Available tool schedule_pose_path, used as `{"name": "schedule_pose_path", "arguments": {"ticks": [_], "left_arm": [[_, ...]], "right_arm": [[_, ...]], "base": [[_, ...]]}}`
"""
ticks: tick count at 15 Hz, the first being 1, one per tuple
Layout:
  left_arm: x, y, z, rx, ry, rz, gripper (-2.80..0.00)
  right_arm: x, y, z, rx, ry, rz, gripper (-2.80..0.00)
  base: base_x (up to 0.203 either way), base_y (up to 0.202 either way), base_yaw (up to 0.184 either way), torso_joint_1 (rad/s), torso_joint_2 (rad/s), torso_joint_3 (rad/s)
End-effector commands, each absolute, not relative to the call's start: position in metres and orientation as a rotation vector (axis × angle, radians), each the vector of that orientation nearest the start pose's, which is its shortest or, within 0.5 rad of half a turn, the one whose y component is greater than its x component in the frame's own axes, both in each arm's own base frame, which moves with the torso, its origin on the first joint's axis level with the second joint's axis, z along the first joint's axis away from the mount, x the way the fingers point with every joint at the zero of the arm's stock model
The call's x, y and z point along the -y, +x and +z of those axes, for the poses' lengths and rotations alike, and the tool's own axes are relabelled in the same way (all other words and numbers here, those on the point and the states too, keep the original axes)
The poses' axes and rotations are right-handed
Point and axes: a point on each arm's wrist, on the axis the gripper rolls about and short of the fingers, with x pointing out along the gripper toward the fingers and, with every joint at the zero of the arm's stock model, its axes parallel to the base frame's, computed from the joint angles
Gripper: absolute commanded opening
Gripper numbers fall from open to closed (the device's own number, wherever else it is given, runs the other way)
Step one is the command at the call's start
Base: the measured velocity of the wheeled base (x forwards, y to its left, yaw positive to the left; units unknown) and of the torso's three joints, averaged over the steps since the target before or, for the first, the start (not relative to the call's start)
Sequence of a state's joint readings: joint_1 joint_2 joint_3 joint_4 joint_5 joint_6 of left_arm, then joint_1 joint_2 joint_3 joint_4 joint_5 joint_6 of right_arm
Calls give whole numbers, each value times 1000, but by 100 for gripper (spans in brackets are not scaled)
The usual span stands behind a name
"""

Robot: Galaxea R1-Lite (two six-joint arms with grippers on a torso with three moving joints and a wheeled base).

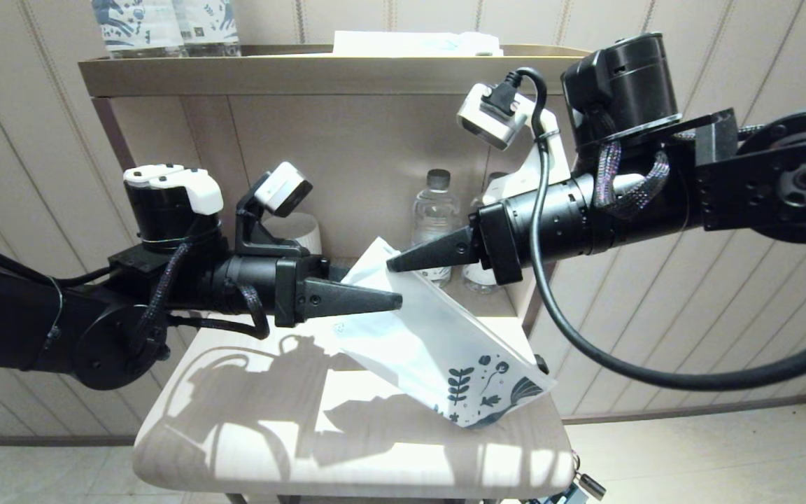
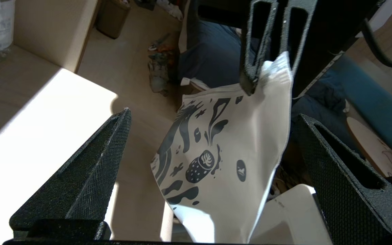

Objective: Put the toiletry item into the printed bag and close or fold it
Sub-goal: Hand it to the other hand

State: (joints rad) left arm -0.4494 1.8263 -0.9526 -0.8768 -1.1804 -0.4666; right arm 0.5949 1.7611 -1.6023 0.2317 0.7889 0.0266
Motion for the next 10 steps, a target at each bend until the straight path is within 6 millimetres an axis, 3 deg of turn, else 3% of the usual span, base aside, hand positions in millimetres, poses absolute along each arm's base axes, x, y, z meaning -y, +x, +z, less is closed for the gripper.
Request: {"name": "schedule_pose_path", "arguments": {"ticks": [1, 10], "left_arm": [[166, 296, 200, -390, -362, -1602, 0], [168, 299, 204, -388, -371, -1602, 0]], "right_arm": [[-199, 265, 305, -439, 65, 1363, -280], [-201, 267, 309, -430, 70, 1365, -280]], "base": [[0, 0, 0, 0, 0, 0], [0, 0, 0, 0, 0, 0]]}}
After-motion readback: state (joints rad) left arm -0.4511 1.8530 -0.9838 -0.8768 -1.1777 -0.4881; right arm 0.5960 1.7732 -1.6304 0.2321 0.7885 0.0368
